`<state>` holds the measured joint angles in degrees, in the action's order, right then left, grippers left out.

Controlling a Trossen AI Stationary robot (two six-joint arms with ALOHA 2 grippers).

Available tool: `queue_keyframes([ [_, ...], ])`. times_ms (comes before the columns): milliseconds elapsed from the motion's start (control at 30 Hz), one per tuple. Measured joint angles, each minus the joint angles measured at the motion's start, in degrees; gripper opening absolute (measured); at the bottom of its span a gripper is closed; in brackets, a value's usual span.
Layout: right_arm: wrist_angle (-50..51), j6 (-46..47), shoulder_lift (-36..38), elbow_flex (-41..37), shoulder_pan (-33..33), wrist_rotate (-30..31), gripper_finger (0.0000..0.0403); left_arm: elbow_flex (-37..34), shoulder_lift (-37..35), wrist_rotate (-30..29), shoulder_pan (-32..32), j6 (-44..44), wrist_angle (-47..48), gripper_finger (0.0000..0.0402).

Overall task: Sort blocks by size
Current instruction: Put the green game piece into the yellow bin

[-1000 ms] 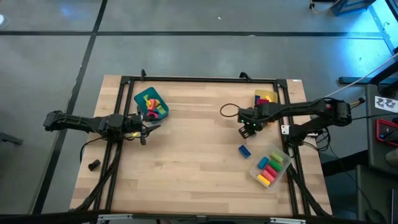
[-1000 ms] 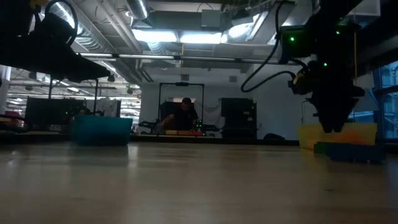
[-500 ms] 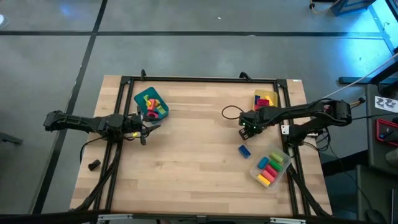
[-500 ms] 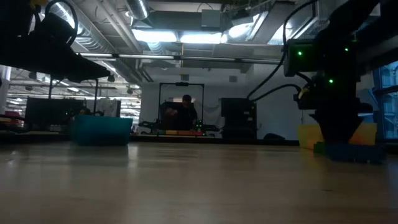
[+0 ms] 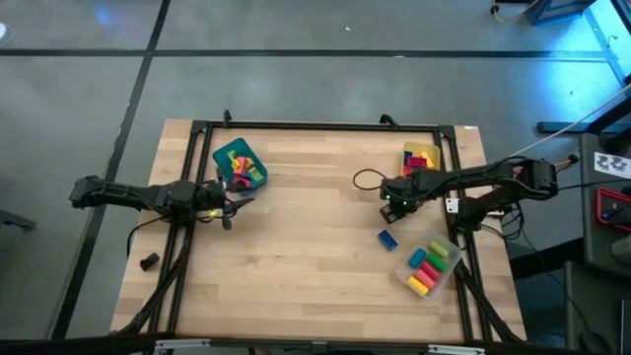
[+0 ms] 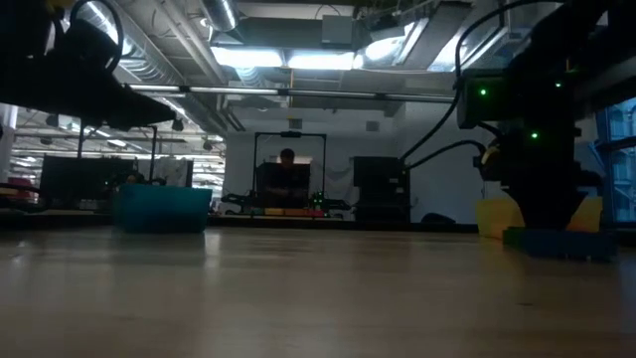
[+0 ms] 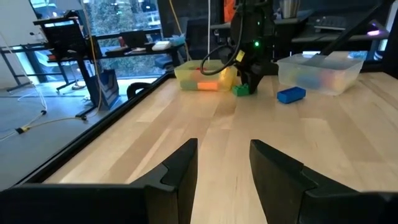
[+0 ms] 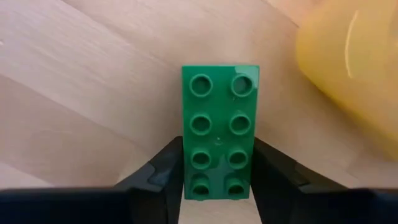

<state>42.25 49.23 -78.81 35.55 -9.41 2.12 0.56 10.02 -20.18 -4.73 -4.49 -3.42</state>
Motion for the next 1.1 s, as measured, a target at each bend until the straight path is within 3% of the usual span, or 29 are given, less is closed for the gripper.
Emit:
queue_keyframes([
  [367, 10.8, -2.9, 0.0, 8.1, 0.0, -2.7, 0.0144, 0.0, -9.4, -0.1, 0.0, -4.7, 0.0, 0.0131],
  [533, 18.0, -5.4, 0.0, 14.0, 0.0, -2.6, 0.0144, 0.0, -9.6, 0.1, 0.0, -5.4, 0.2, 0.0131],
  [833, 33.0, -12.4, 0.0, 24.8, 0.0, 14.7, 0.0144, 0.0, -9.4, 0.1, 0.0, -7.3, 0.3, 0.0131],
  [1100, 39.5, -14.0, 0.0, 24.1, -0.4, 25.3, 0.0144, 0.1, -9.4, 0.1, 0.0, -4.7, 0.3, 0.0131],
])
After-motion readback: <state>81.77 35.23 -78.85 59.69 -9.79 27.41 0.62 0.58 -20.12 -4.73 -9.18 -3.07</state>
